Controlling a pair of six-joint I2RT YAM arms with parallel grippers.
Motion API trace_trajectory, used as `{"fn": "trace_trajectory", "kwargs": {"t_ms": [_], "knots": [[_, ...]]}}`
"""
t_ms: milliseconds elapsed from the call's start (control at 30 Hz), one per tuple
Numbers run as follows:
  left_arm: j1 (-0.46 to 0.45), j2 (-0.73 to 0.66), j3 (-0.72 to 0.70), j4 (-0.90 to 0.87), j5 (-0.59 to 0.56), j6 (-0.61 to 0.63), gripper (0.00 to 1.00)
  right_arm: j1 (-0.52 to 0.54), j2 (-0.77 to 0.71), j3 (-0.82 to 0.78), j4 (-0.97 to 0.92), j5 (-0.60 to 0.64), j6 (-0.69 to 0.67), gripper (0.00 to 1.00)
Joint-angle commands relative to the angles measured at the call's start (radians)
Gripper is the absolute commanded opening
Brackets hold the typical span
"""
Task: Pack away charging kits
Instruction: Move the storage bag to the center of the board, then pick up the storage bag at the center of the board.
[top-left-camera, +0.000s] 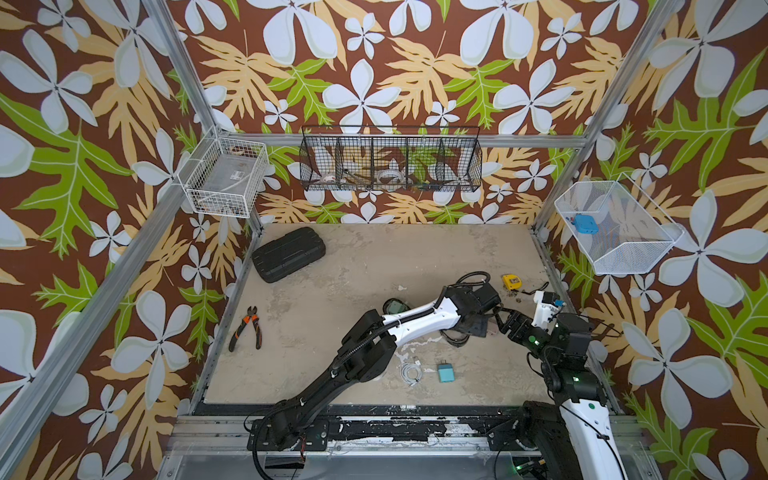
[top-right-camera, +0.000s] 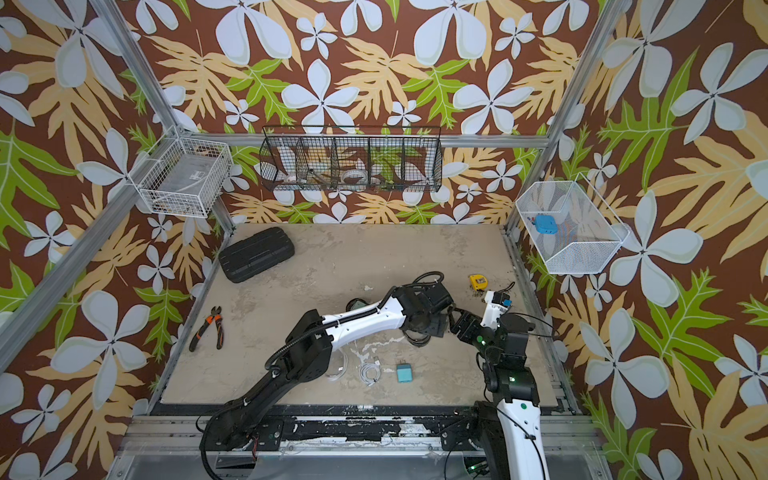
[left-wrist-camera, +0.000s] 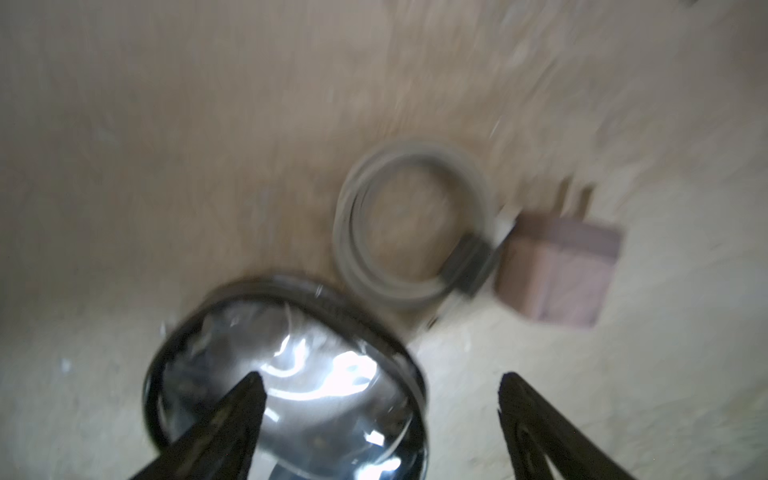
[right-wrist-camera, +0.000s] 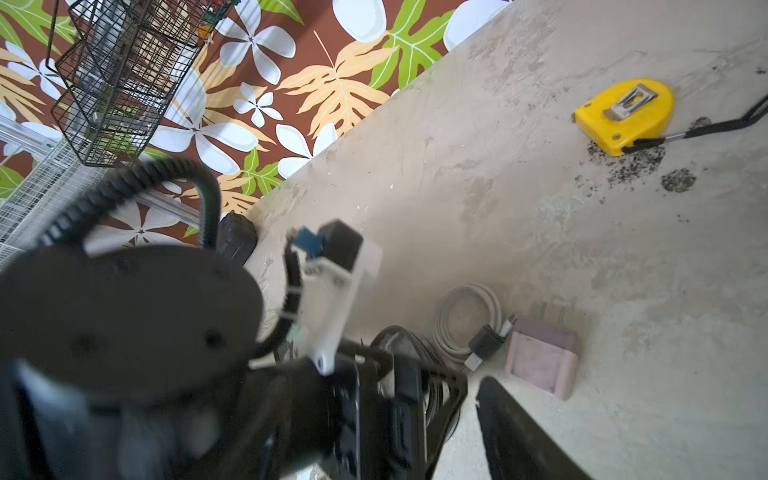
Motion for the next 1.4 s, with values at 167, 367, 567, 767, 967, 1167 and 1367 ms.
{"fn": "trace_trajectory", "kwargs": {"t_ms": [167, 367, 567, 767, 967, 1167, 1367], "knots": [[-0.011, -0.155, -0.271, 0.026, -0.124, 0.085, 0.82, -0.001, 0.0, -0.029, 0.033, -0.005, 0.01, 0.72], [-0.011, -0.177, -0.298, 0.024, -0.157, 0.254, 0.71, -0.002, 0.003, -0.05, 0.049, -0.004, 0.022, 0.72], [-0.011, -0.178, -0.292, 0.011, -0.13, 0.359, 0.51, -0.001, 0.016, -0.068, 0.073, 0.006, 0.027, 0.72], [-0.018, -0.171, -0.288, 0.012, -0.144, 0.428, 0.17, -0.001, 0.03, -0.056, 0.068, 0.017, 0.013, 0.72], [-0.061, -0.202, -0.267, 0.037, -0.215, 0.547, 0.0, -0.001, 0.015, -0.042, 0.056, 0.037, 0.015, 0.72], [-0.11, -0.317, -0.424, 0.163, -0.305, 0.613, 0.0, -0.001, 0.055, -0.014, 0.056, 0.007, 0.008, 0.72], [-0.11, -0.571, -0.817, 0.52, -0.338, 0.616, 0.0, -0.001, 0.216, 0.037, 0.036, -0.073, -0.063, 0.69]]}}
